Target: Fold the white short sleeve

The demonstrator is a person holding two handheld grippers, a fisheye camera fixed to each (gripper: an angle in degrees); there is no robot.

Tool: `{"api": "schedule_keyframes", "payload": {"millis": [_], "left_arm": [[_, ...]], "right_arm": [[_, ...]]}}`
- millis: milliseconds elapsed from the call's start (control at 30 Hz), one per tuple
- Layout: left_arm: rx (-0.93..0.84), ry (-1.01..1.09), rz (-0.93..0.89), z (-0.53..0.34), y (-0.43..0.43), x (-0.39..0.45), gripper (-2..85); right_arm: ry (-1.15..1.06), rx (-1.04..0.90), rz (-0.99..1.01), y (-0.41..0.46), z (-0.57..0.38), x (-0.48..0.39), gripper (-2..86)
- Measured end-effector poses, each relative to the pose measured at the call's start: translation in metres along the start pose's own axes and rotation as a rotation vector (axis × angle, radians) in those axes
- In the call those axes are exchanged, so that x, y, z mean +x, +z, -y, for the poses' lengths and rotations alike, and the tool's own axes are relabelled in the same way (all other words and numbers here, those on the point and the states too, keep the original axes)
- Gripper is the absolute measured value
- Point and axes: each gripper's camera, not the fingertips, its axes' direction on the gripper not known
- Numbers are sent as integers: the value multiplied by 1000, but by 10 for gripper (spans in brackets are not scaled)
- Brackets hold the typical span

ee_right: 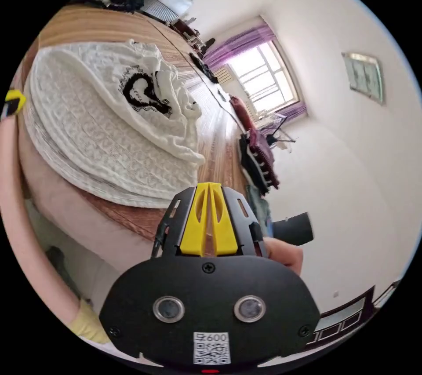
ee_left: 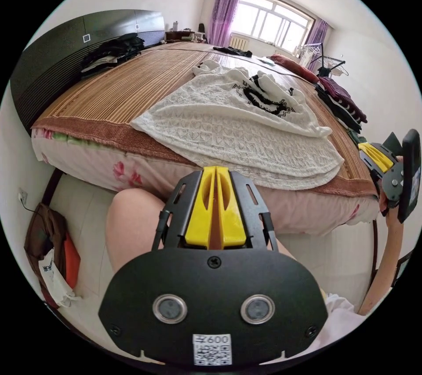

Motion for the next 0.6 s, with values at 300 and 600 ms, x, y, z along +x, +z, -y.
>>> {"api": "schedule_keyframes", "payload": {"millis": [300, 600], "left_arm": [[-2, -13, -38, 13, -3, 6, 9], [4, 2, -24, 22, -7, 30, 9]], "right_arm": [[81, 383, -247, -145, -2, 60, -8], [629, 606, 167, -244, -3, 219, -8]]}}
